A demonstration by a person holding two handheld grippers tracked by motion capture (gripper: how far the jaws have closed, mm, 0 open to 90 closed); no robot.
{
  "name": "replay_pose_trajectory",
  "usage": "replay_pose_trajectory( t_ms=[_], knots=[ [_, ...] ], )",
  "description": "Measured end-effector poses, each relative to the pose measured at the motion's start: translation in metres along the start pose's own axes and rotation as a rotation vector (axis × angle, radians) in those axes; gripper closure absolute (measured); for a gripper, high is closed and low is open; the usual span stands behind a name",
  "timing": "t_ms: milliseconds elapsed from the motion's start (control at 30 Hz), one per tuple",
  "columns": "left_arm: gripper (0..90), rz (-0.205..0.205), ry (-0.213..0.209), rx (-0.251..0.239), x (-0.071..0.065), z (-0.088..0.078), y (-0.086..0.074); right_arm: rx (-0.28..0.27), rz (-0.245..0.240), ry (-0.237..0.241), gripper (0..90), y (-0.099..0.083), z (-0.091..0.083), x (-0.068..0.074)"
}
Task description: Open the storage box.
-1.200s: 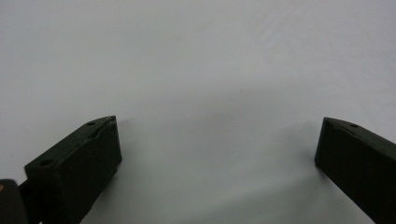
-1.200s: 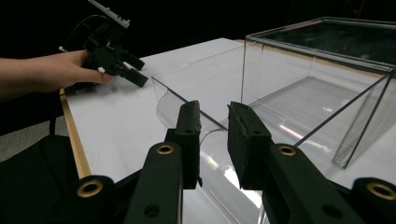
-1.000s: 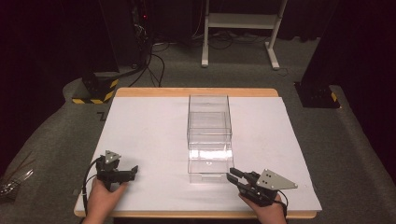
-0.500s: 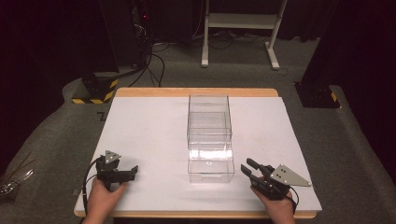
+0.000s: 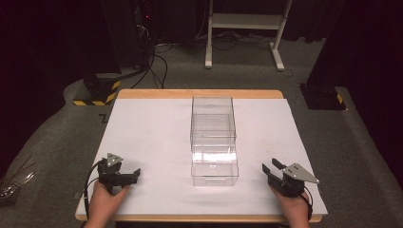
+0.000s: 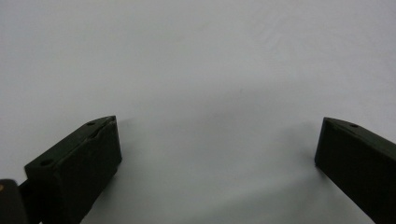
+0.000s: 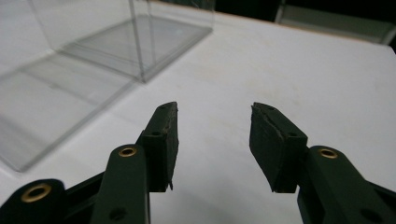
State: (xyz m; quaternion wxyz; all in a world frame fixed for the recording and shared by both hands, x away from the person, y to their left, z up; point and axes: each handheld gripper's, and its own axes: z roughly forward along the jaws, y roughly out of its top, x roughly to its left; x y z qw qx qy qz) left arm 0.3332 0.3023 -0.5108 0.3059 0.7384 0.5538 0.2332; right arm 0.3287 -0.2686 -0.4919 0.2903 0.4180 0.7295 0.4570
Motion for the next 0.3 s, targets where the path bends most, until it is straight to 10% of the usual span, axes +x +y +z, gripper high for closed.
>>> replay_pose_trajectory(
  t_ms=[300],
  knots=[
    [0.5, 0.001, 0.001, -0.001, -0.0001, 0.0, -0.0001, 0.066, 0.012, -0.013, 46.4, -0.0019, 0.007, -0.0023]
  ],
)
